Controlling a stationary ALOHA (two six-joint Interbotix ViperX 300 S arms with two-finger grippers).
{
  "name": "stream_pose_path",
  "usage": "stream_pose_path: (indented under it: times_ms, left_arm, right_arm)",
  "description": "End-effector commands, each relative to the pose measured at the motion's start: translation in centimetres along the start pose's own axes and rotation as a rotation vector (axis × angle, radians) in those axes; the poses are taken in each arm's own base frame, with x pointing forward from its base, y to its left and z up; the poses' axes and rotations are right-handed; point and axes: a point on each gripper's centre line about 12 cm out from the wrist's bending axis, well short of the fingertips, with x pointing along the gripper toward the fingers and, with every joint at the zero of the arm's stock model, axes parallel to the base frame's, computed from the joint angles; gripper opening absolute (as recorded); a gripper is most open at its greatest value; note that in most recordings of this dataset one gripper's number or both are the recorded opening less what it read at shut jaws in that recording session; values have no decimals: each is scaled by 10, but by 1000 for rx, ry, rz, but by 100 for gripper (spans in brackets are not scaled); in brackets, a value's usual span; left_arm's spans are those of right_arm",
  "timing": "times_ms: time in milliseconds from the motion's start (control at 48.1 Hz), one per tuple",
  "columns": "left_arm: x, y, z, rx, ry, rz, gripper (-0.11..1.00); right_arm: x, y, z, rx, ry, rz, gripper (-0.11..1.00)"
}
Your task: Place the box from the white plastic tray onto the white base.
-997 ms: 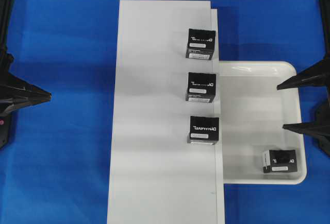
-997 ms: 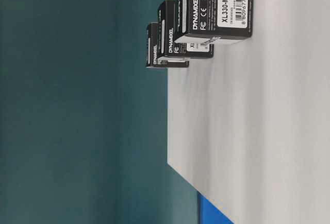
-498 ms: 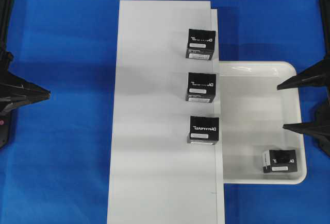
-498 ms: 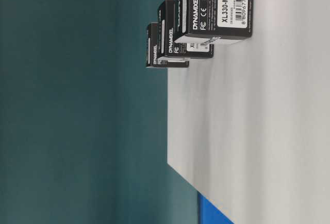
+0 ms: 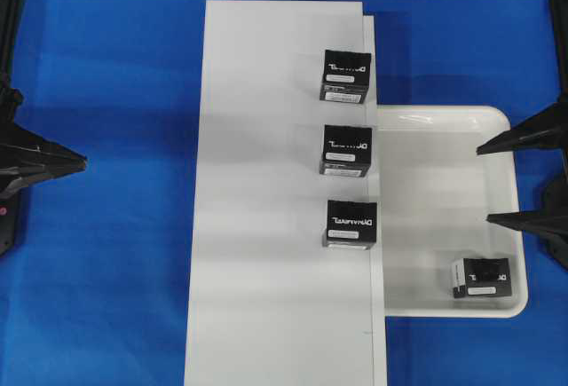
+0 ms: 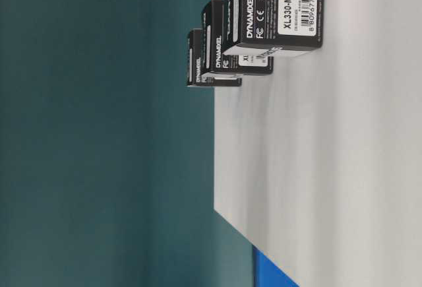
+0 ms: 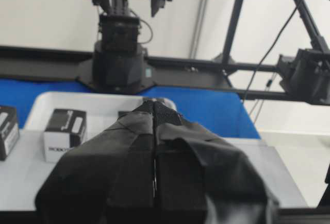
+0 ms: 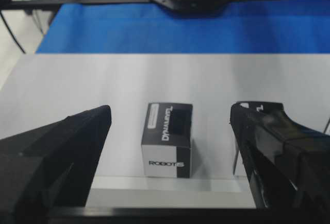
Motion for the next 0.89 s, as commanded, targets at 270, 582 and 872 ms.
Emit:
stream_pose_path:
  times_ms: [270,582,872]
  left_arm:
    - [4,0,9,5,-20,1,-7]
    - [7,0,5,5,-3,2,-7]
    - [7,0,5,3,-5,2,-7]
  right_arm:
    - [1,1,6,1,-15,2,96]
    - [1,1,6,0,-15,2,96]
    - [1,1,6,3,-12,2,95]
